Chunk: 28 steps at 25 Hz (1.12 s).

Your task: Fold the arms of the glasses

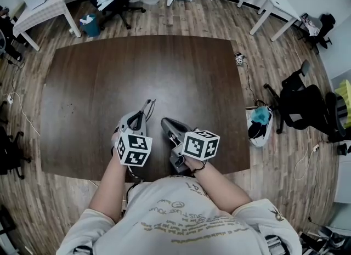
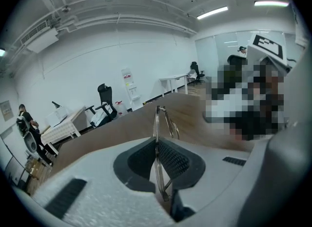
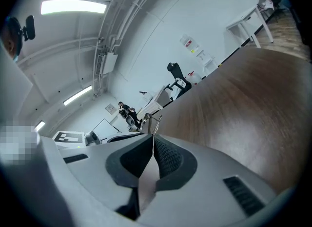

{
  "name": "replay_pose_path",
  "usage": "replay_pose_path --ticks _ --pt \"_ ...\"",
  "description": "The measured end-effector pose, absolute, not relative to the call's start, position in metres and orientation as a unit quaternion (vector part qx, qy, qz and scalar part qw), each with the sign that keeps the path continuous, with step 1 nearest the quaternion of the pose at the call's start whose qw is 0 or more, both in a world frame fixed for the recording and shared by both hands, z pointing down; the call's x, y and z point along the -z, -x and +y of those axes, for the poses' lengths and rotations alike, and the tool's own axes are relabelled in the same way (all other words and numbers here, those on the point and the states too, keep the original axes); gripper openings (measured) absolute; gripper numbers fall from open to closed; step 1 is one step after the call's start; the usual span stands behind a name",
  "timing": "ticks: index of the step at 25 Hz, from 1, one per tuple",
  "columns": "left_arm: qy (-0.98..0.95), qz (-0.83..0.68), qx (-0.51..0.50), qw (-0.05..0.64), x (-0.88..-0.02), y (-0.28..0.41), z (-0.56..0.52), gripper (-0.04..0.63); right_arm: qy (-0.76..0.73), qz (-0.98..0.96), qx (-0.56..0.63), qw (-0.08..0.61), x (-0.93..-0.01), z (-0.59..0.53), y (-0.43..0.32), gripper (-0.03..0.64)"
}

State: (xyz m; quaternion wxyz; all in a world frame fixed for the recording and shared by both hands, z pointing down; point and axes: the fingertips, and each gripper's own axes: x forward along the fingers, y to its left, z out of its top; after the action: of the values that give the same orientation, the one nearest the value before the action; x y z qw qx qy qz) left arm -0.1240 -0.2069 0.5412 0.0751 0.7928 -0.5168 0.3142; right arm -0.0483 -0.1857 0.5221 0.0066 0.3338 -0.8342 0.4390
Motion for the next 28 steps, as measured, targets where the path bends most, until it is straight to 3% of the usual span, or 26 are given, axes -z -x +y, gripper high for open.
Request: replay_pose_path --ticks 8,15,28 --pt "-0.726 -0.553 -0.408 0.023 -0.585 0.182 -0.23 0.029 -0.348 -0.843 -0.409 0.039 -0.524 -0.181 0.049 0.015" --pt "-0.679 -0.527 -0.506 -0.071 -0.634 0.198 -0.24 0.031 -0.359 -0.836 -0.412 0.044 -0.525 -0.181 0.042 0.015" --pt "-0.657 -0.487 -0.571 -0.072 -0.686 0.2 -0.233 0.031 -0.381 -0.821 -0.422 0.05 -0.534 -0.176 0.024 0.015"
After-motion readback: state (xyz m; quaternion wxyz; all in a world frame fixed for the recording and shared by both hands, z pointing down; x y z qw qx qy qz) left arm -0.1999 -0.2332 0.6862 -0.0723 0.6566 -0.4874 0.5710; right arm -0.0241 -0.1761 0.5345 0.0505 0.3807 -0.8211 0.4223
